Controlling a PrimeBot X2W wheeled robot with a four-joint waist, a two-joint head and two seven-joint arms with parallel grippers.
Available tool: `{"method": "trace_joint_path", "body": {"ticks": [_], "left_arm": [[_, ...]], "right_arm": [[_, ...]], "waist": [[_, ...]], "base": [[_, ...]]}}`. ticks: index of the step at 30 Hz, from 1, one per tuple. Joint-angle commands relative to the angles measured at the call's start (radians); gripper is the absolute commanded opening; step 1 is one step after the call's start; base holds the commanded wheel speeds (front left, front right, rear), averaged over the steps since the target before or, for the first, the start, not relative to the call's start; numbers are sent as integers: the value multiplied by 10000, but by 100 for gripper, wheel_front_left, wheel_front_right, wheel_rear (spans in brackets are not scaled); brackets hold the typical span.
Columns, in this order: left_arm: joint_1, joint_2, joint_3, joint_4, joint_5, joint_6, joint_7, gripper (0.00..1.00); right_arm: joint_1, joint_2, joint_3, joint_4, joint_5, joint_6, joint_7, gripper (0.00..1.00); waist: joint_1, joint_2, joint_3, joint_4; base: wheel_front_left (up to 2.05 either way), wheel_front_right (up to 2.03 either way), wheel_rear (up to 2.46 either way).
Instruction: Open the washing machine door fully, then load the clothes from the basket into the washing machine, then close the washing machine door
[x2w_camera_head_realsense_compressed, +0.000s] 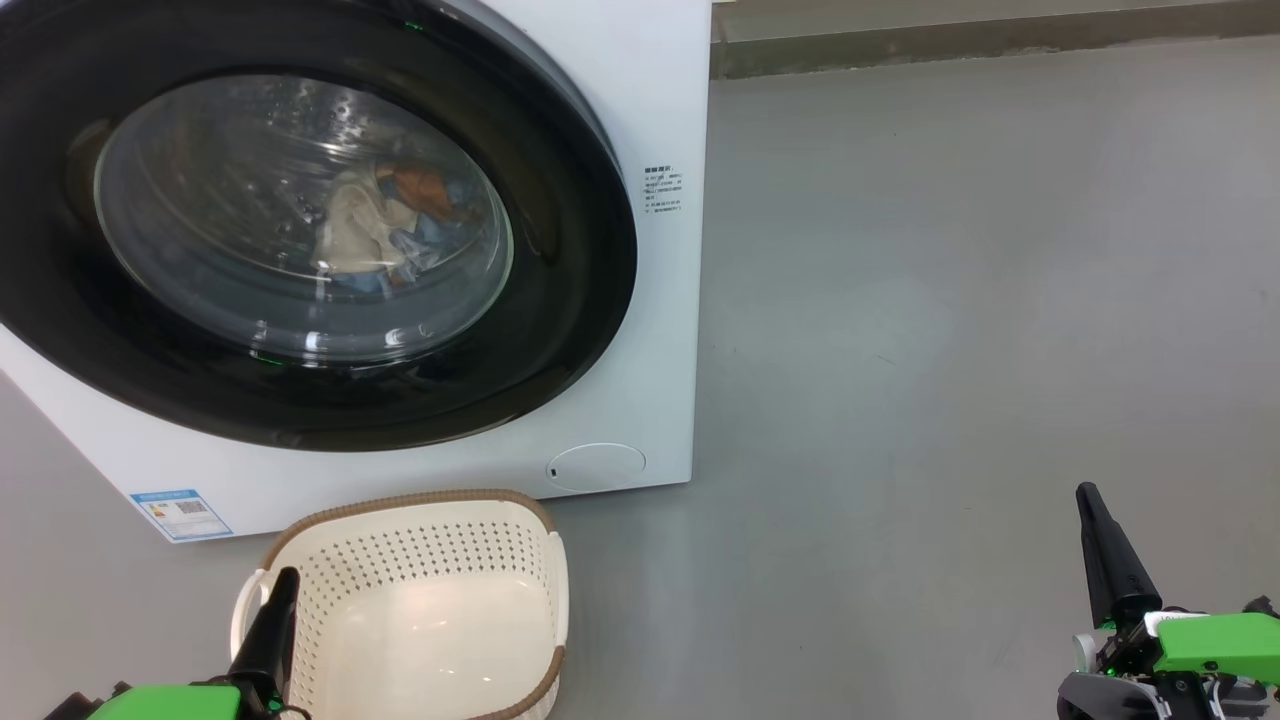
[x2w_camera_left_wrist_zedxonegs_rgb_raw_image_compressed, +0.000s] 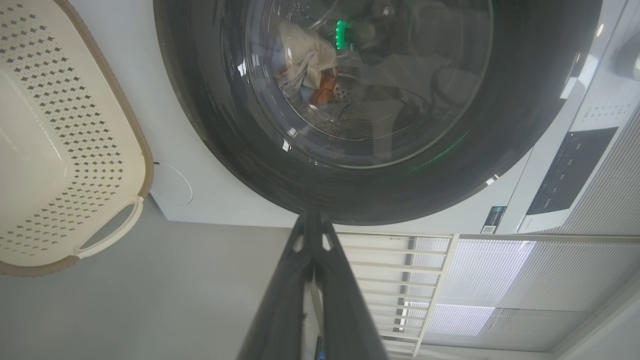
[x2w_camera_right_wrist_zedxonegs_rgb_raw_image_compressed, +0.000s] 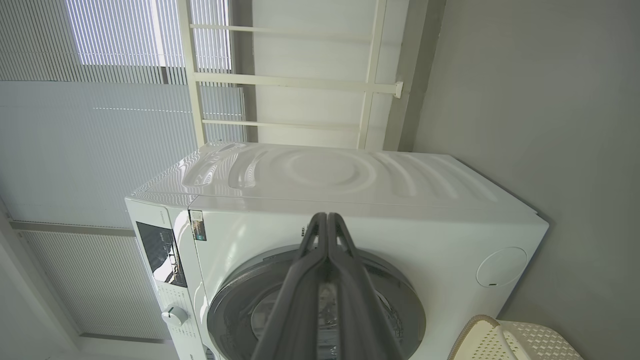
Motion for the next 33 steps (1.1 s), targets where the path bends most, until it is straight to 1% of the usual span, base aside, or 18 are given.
{"method": "trace_joint_path", "body": {"ticks": [1,33], "left_arm": [[-467,110,349,-307,-61,-27,54,0],[-467,99,366,-310,-46,-27,67,0]], "right_arm": [[-247,-36,181,-313,116,12,70,0],[-248,-32,175,-313,112,12,75,0]], "waist": [[0,-1,0,0],[0,-1,0,0]], "base": [[0,0,0],[0,0,0]]}}
